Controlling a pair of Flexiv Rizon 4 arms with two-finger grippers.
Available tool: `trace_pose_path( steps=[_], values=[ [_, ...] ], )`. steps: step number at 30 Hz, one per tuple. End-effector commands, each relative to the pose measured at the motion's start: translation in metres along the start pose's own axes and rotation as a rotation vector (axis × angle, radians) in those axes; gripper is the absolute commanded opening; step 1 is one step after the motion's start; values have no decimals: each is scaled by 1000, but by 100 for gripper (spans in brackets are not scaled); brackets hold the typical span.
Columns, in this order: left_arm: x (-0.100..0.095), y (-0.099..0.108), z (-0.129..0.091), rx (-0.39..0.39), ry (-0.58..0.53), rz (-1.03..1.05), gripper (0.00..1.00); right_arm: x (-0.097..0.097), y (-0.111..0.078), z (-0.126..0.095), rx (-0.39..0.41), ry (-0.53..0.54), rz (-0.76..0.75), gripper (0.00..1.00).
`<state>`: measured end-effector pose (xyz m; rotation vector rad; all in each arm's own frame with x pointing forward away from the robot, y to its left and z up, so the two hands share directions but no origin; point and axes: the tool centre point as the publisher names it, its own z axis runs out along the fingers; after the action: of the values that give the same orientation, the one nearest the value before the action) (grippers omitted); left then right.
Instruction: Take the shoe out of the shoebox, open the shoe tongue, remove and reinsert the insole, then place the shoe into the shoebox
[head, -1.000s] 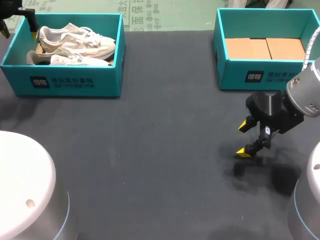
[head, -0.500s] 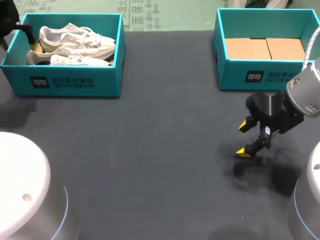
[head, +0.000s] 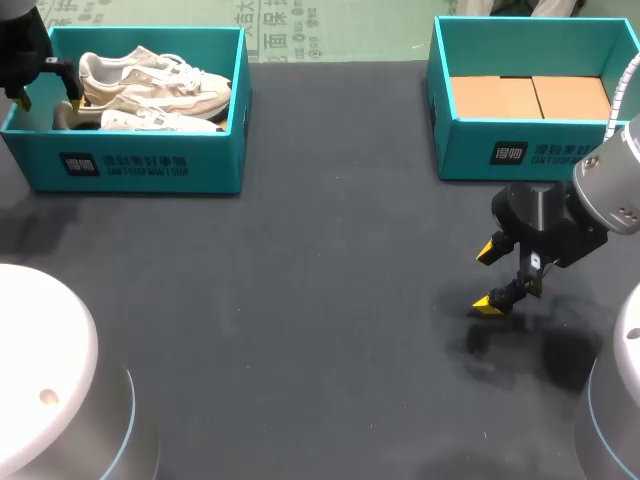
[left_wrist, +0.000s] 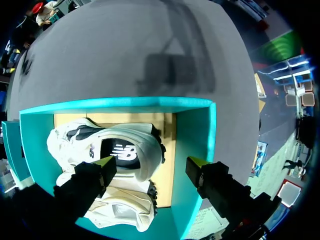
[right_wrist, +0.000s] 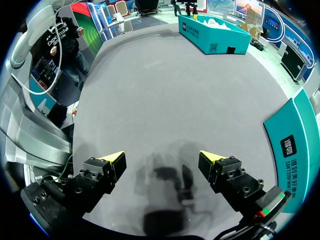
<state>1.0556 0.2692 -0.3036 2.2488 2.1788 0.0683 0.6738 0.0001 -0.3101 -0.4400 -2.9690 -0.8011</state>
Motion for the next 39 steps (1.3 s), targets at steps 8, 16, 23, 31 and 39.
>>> trace_pose_path(
  steps=[8,16,23,31,39],
  values=[
    [-2,2,23,22,26,-11,82,1,0,0,1,-2,0,100],
    [-3,-1,35,36,37,-14,77,1,0,0,1,-2,0,100],
    [-1,-1,48,53,53,-26,72,1,0,0,1,-2,0,100],
    [1,3,57,65,55,-33,66,1,0,0,1,-2,0,100],
    [2,1,65,76,59,-36,64,1,0,0,1,-2,0,100]
  ],
)
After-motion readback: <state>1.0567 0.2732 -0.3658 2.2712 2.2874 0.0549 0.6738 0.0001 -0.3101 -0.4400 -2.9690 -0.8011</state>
